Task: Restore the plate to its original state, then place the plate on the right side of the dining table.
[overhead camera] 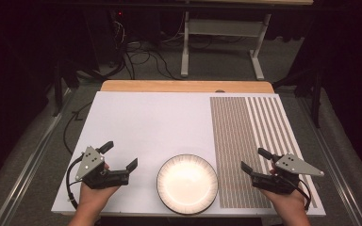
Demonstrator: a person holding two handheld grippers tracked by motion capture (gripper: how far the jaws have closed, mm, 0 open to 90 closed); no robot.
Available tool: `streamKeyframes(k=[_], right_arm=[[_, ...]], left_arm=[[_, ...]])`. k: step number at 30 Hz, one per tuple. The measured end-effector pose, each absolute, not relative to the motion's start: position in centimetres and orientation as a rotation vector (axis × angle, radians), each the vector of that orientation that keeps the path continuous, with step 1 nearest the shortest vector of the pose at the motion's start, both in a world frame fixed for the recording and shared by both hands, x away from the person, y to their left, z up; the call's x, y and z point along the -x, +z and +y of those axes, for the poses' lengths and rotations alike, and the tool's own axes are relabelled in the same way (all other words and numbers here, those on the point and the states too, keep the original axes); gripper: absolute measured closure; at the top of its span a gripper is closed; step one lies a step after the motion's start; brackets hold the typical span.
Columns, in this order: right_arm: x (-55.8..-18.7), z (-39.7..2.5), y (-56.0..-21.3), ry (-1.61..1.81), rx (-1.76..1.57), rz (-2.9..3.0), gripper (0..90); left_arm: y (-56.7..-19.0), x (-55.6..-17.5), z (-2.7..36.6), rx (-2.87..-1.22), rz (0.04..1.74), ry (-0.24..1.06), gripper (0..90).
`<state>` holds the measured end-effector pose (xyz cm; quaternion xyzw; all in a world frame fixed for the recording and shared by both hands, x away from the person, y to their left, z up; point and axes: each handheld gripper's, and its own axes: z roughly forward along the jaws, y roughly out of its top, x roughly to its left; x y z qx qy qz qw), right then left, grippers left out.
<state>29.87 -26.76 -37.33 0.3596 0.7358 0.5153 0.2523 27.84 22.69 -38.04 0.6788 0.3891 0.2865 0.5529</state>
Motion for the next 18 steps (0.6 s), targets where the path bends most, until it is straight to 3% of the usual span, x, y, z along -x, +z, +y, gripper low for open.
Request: streamKeyframes(k=[2,16,17,18], right_arm=[[-30.05,-26.78,-37.31,1.410,-1.002,1.959,1.2],[-30.33,-26.55,-37.17,1.401,-1.016,1.954,0.7],[-30.24,-26.60,-37.10,1.407,-1.006,1.959,6.3],[-30.24,-26.60,-37.10,1.407,-1.006,1.959,6.3]], left_arm=[[-38.12,-27.88,22.68,-1.606,0.923,0.672,0.6],[-38.18,-28.03,22.48,-1.620,0.925,0.660,0.6],[-38.17,-28.02,22.39,-1.621,0.926,0.658,0.6],[-38.17,-28.02,22.38,-1.623,0.926,0.659,0.6]])
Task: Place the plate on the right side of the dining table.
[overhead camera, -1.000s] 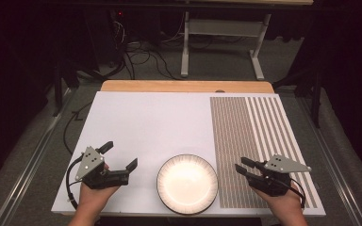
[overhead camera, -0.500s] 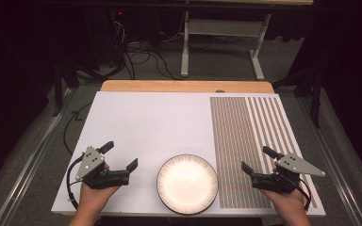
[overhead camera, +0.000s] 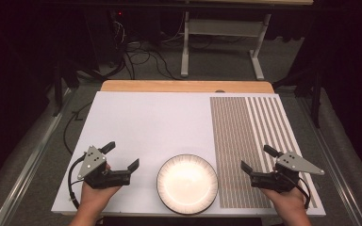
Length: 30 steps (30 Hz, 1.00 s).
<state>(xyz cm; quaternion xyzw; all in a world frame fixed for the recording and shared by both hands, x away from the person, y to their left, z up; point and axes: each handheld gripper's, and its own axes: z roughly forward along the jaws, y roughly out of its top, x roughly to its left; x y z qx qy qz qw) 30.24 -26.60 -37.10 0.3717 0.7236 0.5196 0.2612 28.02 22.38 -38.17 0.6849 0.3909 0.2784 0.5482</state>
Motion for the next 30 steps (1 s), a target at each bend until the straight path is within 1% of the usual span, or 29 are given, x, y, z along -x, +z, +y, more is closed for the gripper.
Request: streamKeyframes(k=[1,2,3,4,5,7,8,10,12,14,15,16,17,18,19,20,21,22,23,24,25,26,30], right_arm=[[-30.2,-26.6,-37.0,1.398,-1.004,1.959,12.1],[-30.2,-26.6,-37.0,1.398,-1.004,1.959,12.1],[-30.1,-26.5,-36.8,1.402,-1.002,1.963,17.2],[-30.1,-26.5,-36.8,1.402,-1.002,1.963,17.2],[-30.0,-26.3,-36.7,1.403,-1.005,1.963,19.9],[-29.9,-26.2,-36.6,1.399,-0.991,1.976,26.7],[-29.8,-26.0,-36.7,1.384,-0.976,2.000,33.1],[-29.7,-26.0,-36.7,1.382,-0.970,2.008,34.5],[-29.6,-25.7,-36.8,1.373,-0.943,2.031,42.2],[-29.6,-25.5,-36.8,1.365,-0.926,2.042,45.1],[-29.5,-25.4,-36.7,1.365,-0.925,2.050,48.5],[-29.4,-25.3,-36.7,1.352,-0.901,2.070,54.0],[-29.4,-25.3,-36.7,1.352,-0.901,2.070,54.0],[-29.4,-25.2,-36.7,1.354,-0.894,2.081,57.0],[-29.4,-25.1,-36.7,1.365,-0.884,2.115,63.4],[-29.4,-25.1,-36.7,1.365,-0.884,2.115,63.4],[-29.4,-24.9,-36.8,1.376,-0.876,2.140,69.2],[-29.4,-24.9,-36.8,1.376,-0.876,2.140,69.2],[-29.4,-24.8,-36.8,1.378,-0.877,2.153,71.2],[-29.4,-24.7,-36.8,1.385,-0.866,2.170,74.6],[-29.4,-24.5,-36.8,1.383,-0.847,2.195,80.3],[-29.4,-24.5,-36.8,1.383,-0.847,2.195,80.3],[-29.3,-23.8,-37.1,1.363,-0.818,2.255,86.8]], left_arm=[[-38.2,-28.0,22.4,-1.622,0.929,0.662,0.6],[-38.2,-28.0,22.4,-1.621,0.932,0.661,0.6],[-38.3,-28.1,22.4,-1.625,0.934,0.659,0.8],[-38.3,-28.2,22.4,-1.634,0.938,0.657,0.8],[-38.2,-28.2,22.4,-1.632,0.943,0.653,0.8],[-38.1,-28.2,22.4,-1.632,0.939,0.660,1.5],[-38.0,-28.1,22.3,-1.632,0.938,0.665,2.1],[-37.9,-28.1,22.2,-1.636,0.930,0.668,3.1],[-38.0,-28.1,22.1,-1.650,0.920,0.665,3.7],[-38.0,-28.1,22.0,-1.659,0.919,0.667,4.4],[-37.9,-28.1,22.0,-1.661,0.914,0.668,4.5],[-37.9,-28.0,22.0,-1.656,0.909,0.665,6.2],[-37.8,-28.0,22.0,-1.659,0.905,0.666,6.2],[-37.8,-28.0,22.0,-1.663,0.903,0.666,6.4],[-37.8,-28.0,22.0,-1.669,0.900,0.664,6.3],[-37.9,-28.0,21.9,-1.670,0.900,0.663,6.3],[-37.9,-28.0,21.9,-1.670,0.900,0.663,5.8],[-37.9,-28.0,21.9,-1.669,0.898,0.663,5.8],[-37.9,-28.0,21.8,-1.666,0.898,0.666,5.6],[-37.9,-28.0,21.8,-1.666,0.897,0.666,5.4],[-37.9,-28.0,21.8,-1.666,0.898,0.668,4.7],[-37.9,-28.0,21.8,-1.665,0.901,0.668,4.7],[-37.9,-28.0,21.9,-1.656,0.914,0.669,2.2]])
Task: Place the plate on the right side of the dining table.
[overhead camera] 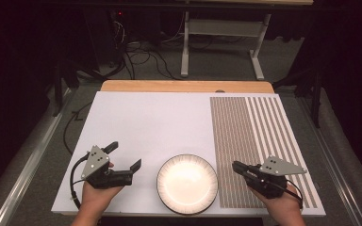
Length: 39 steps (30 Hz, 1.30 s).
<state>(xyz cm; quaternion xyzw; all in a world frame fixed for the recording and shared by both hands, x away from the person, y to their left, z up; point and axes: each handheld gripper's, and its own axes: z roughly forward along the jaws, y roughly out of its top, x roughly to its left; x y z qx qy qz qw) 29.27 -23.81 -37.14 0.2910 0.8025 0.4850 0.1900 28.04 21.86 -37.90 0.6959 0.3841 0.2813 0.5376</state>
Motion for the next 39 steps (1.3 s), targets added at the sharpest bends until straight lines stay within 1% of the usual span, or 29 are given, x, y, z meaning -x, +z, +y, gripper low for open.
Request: streamKeyframes(k=[1,24,39], right_arm=[[-29.3,-23.5,-37.3,1.349,-0.810,2.276,90.0],[-28.6,-20.1,-39.3,1.178,-0.662,2.545,90.0],[-28.6,-19.7,-39.3,1.134,-0.662,2.575,90.0]], left_arm=[[-37.9,-28.0,21.9,-1.655,0.917,0.670,0.4],[-37.8,-28.0,21.8,-1.660,0.903,0.654,0.1],[-37.7,-28.0,21.8,-1.656,0.902,0.652,0.1]])
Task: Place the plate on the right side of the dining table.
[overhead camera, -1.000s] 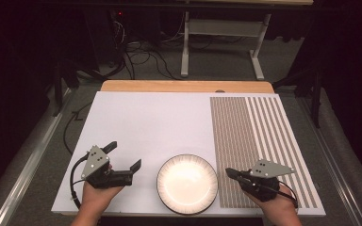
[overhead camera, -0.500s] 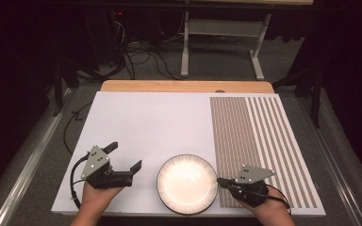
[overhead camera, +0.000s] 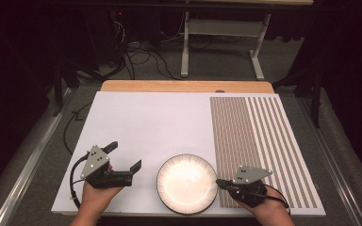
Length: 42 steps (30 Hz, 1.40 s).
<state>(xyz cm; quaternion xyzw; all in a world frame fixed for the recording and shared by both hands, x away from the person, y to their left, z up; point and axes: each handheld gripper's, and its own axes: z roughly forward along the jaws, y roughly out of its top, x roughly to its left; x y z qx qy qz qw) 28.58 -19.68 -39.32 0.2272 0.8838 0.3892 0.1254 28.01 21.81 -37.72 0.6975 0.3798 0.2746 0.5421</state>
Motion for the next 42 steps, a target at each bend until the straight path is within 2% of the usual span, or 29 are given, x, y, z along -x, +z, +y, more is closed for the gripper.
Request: streamKeyframes(k=[42], right_arm=[[-28.6,-17.5,-40.1,1.124,-0.616,2.619,90.0]], left_arm=[[-37.6,-28.0,22.0,-1.653,0.902,0.649,0.1]])
